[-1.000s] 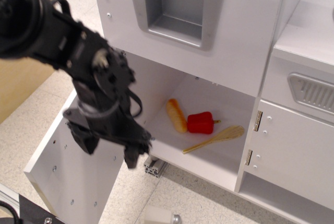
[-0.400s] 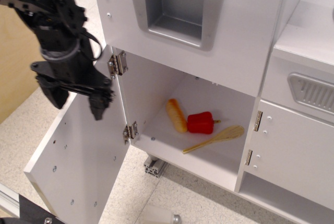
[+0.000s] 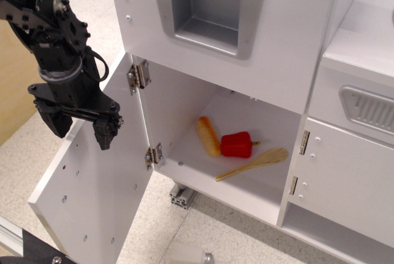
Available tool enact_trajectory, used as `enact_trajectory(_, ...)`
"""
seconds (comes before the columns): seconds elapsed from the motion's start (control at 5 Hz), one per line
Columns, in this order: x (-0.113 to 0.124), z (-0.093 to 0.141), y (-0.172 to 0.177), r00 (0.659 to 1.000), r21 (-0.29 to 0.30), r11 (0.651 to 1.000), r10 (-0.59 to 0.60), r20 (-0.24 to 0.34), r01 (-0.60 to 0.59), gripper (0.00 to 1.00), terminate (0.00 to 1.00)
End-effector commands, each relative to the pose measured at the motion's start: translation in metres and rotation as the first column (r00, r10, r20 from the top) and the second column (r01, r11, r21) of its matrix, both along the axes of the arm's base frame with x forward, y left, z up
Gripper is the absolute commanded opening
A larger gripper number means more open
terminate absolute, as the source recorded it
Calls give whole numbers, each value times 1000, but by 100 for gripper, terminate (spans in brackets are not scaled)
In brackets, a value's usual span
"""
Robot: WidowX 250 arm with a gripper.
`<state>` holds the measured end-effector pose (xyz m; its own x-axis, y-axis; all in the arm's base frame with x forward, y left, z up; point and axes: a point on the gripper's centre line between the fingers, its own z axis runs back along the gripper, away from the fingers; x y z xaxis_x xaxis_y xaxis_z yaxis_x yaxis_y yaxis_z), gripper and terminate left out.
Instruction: Close low fridge
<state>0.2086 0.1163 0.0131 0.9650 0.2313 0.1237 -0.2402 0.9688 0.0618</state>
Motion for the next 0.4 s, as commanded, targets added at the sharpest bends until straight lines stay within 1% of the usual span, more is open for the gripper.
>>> enact_trajectory(0.0,7,-11,-21,998,-50,997,64,-4,-64,100,0)
enact_trajectory(0.2,11,-15,-39,996,-46,995,86,12,-86,100,0)
